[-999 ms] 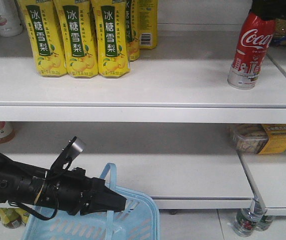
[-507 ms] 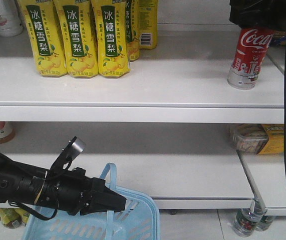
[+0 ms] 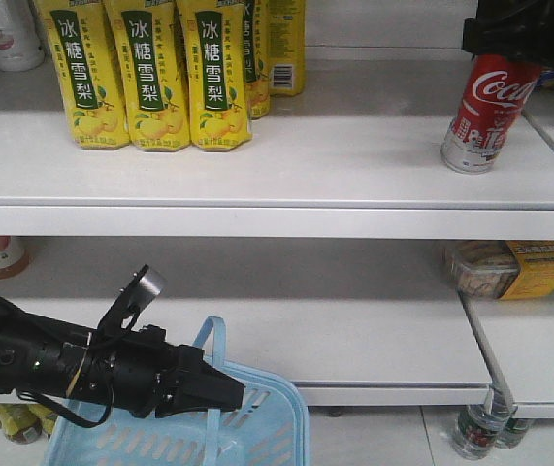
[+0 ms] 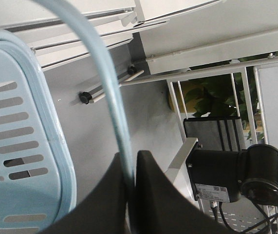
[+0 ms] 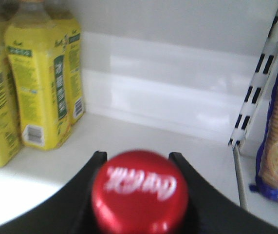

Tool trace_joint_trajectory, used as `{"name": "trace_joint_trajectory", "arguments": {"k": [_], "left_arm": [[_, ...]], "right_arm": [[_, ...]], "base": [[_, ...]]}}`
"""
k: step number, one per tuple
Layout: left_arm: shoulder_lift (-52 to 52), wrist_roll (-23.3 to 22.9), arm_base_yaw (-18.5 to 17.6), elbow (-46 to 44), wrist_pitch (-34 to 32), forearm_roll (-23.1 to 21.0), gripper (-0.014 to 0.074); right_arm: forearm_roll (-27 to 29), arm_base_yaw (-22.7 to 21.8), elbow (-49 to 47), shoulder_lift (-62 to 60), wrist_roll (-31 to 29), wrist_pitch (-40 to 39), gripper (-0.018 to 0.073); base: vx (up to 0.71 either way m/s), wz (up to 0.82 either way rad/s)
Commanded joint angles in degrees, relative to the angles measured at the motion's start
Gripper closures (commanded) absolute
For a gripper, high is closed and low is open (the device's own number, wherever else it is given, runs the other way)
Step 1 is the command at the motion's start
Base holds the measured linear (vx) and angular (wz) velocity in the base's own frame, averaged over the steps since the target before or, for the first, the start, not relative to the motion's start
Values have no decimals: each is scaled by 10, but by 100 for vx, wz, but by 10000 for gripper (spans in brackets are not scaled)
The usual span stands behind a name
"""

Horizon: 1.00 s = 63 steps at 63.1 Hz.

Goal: Place coke in basket with both arms
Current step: 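Reach the right gripper to the Coca-Cola bottle and close on its neck, then lift the bottle off the shelf and carry it toward the basket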

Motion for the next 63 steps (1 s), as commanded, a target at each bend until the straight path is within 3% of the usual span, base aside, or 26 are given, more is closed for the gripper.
{"name": "trace_joint_trajectory", "arguments": {"k": [1, 15, 42, 52, 63], "left_arm": [[-26, 8, -3, -11, -6, -36, 601], [-26, 8, -3, -11, -6, -36, 601], [-26, 8, -3, -11, -6, -36, 601], [-26, 8, -3, -11, -6, -36, 601], [-26, 8, -3, -11, -6, -36, 601]], "right_arm": [[5, -4, -21, -39, -4, -30, 569], [17, -4, -21, -95, -4, -8, 569], [50, -4, -19, -165, -29, 177, 569], [108, -4, -11, -175, -62, 219, 568], [194, -4, 87, -205, -101, 202, 566]], "base": [[0, 0], [0, 0], [0, 0], [0, 0], [0, 0]]}}
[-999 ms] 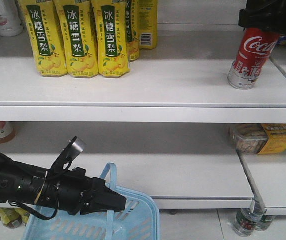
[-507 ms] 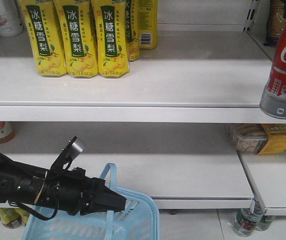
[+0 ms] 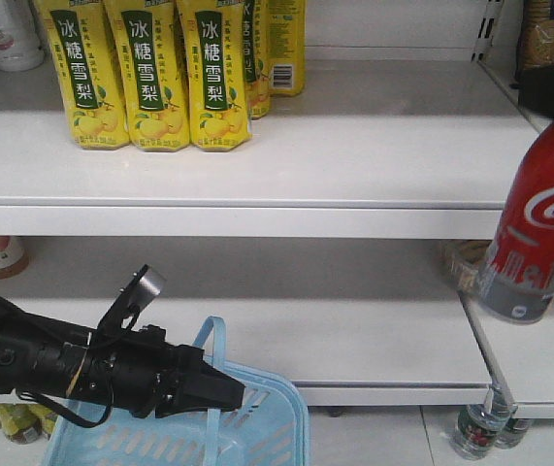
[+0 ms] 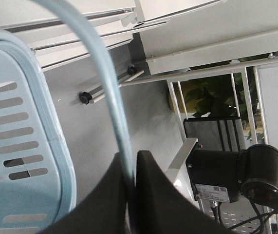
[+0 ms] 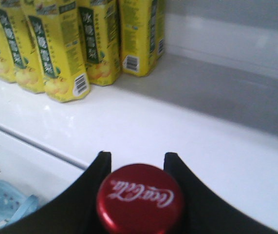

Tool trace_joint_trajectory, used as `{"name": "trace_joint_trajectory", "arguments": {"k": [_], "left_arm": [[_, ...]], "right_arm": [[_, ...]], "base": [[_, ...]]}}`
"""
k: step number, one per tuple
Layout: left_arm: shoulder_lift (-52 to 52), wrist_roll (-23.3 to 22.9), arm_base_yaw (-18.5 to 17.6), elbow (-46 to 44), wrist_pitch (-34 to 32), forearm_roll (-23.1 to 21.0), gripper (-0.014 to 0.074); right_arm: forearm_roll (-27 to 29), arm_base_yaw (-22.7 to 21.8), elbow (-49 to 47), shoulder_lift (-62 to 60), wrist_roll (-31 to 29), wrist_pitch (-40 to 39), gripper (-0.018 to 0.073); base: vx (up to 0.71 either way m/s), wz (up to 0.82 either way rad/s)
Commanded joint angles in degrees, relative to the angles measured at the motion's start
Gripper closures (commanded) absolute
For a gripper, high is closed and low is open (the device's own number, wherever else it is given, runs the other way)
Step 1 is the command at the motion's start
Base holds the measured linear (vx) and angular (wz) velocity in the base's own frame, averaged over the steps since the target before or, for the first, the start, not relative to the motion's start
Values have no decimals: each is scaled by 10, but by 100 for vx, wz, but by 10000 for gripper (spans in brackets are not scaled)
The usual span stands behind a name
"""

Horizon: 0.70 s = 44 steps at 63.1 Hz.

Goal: Place coke in basket with both arms
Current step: 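Lift the bottle off the shelf and carry it toward the basket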

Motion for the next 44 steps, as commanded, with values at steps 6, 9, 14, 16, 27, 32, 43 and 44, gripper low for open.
{"name": "trace_joint_trajectory", "arguments": {"k": [6, 9, 14, 16, 27, 32, 43, 44], "left_arm": [[-26, 8, -3, -11, -7, -36, 601], [-26, 8, -3, -11, -7, -36, 601], [-26, 8, -3, -11, -7, -36, 601], [-26, 8, -3, -11, -7, -36, 601], [-26, 8, -3, -11, -7, -36, 601], [-26, 8, -3, -11, -7, -36, 601], [-26, 8, -3, -11, -7, -36, 601], [-26, 8, -3, -11, -7, -36, 601]], "right_arm": [[106, -4, 99, -34, -39, -78, 564], [138, -4, 134, -40, -49, -87, 564], [199, -4, 190, -42, -74, -97, 564], [230, -4, 206, -42, -93, -100, 564], [400, -4, 289, -42, -228, -118, 564], [487, -4, 316, -42, -303, -116, 564], [656, -4, 356, -28, -445, -114, 564], [668, -4, 359, -23, -454, -111, 564]], "base": [[0, 0], [0, 0], [0, 0], [0, 0], [0, 0], [0, 0], [0, 0], [0, 0]]}}
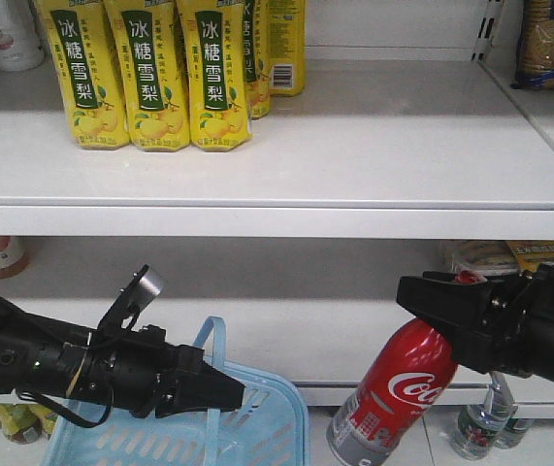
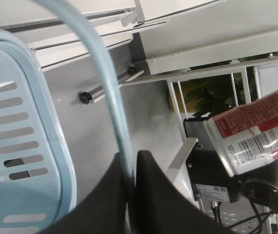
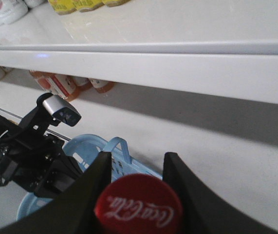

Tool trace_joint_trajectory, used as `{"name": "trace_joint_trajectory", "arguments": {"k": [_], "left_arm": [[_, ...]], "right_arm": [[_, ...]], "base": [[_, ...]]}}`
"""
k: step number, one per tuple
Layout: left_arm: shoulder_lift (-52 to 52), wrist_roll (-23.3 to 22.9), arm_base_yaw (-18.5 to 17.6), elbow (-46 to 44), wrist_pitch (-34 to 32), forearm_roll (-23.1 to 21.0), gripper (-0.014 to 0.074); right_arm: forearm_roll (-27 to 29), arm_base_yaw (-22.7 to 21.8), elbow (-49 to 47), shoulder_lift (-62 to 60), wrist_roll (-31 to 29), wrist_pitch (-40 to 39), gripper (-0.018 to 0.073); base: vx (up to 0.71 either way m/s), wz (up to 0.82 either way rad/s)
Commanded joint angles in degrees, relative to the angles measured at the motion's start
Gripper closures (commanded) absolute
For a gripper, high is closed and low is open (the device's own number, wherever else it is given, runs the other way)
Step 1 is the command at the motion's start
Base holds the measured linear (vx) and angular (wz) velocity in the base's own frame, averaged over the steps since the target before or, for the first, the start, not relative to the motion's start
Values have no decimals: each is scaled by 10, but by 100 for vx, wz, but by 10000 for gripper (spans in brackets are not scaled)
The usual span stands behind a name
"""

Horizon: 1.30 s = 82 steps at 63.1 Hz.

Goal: Place coke in basket with both arms
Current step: 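Lift the bottle off the shelf and carry it toward the basket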

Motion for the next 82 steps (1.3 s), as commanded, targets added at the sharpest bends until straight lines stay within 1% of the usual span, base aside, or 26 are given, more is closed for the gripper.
{"name": "trace_joint_trajectory", "arguments": {"k": [1, 12, 15, 22, 31, 38, 47, 61, 76, 82], "left_arm": [[-26, 8, -3, -11, -7, -36, 601], [-26, 8, -3, -11, -7, -36, 601], [-26, 8, -3, -11, -7, -36, 601], [-26, 8, -3, -11, -7, -36, 601], [-26, 8, -3, -11, -7, -36, 601], [-26, 8, -3, -11, -7, -36, 601], [-26, 8, -3, -11, -7, -36, 601], [-26, 8, -3, -11, -7, -36, 601], [-26, 8, -3, -11, -7, -37, 601], [-26, 8, -3, -11, -7, -36, 601]], "right_arm": [[147, -4, -5, 12, -83, -5, 564], [229, -4, -4, 75, -189, 44, 564], [247, -3, -4, 97, -201, 53, 564], [247, 7, -5, 148, -200, 57, 561], [248, 37, -7, 213, -217, 55, 551], [248, 65, -23, 254, -232, 55, 548], [248, 94, -63, 286, -233, 51, 544], [248, 100, -94, 318, -230, 31, 537], [248, 100, -120, 377, -204, 46, 529], [248, 111, -126, 398, -204, 39, 525]], "base": [[0, 0], [0, 0], [0, 0], [0, 0], [0, 0], [0, 0], [0, 0], [0, 0], [0, 0], [0, 0]]}}
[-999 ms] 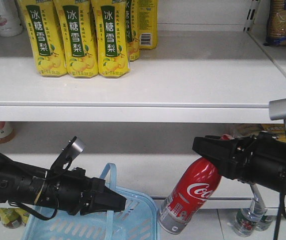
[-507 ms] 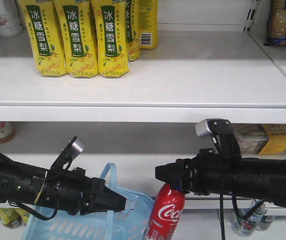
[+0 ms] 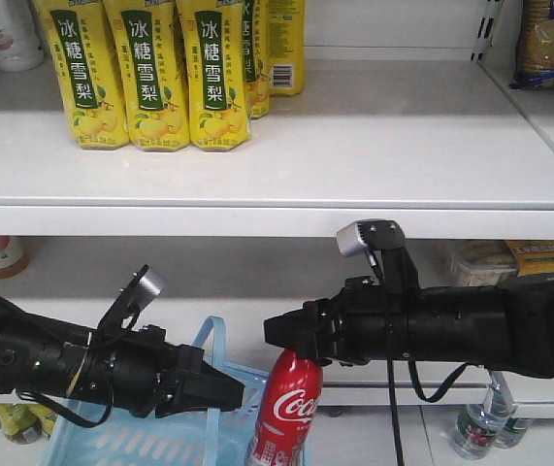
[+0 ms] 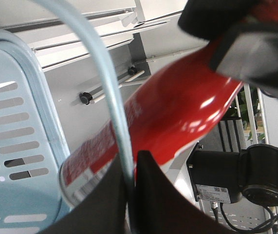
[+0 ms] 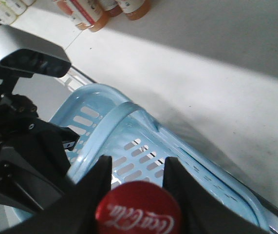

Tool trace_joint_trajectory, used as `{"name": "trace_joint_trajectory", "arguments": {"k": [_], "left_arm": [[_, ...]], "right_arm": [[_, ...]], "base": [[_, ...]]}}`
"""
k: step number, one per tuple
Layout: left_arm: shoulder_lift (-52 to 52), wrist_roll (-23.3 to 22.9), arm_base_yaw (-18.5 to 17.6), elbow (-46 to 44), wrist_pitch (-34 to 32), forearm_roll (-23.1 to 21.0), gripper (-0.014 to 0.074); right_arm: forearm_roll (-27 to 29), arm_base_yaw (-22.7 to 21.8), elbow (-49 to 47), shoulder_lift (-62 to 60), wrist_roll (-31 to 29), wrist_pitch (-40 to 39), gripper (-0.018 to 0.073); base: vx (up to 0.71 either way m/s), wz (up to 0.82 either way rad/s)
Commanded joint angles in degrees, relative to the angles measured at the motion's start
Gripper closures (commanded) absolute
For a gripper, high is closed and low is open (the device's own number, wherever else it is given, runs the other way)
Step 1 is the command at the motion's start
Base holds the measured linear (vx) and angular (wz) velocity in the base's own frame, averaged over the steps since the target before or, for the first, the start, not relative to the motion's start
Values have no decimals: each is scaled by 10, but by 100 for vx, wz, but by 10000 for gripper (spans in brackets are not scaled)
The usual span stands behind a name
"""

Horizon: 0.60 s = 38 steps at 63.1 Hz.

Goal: Place coke in basket with both arms
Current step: 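Lift the bottle off the shelf and carry it toward the basket, then lower the bottle into the basket and open the right gripper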

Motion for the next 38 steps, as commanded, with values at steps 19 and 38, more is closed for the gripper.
{"name": "trace_joint_trajectory", "arguments": {"k": [19, 38], "left_arm": [[-26, 8, -3, -11, -9, -36, 601], [-26, 8, -3, -11, -9, -36, 601]], "right_arm": [[73, 56, -32, 41, 20, -55, 496], [73, 91, -46, 46, 6, -95, 365]], "base": [[0, 0], [0, 0]]}}
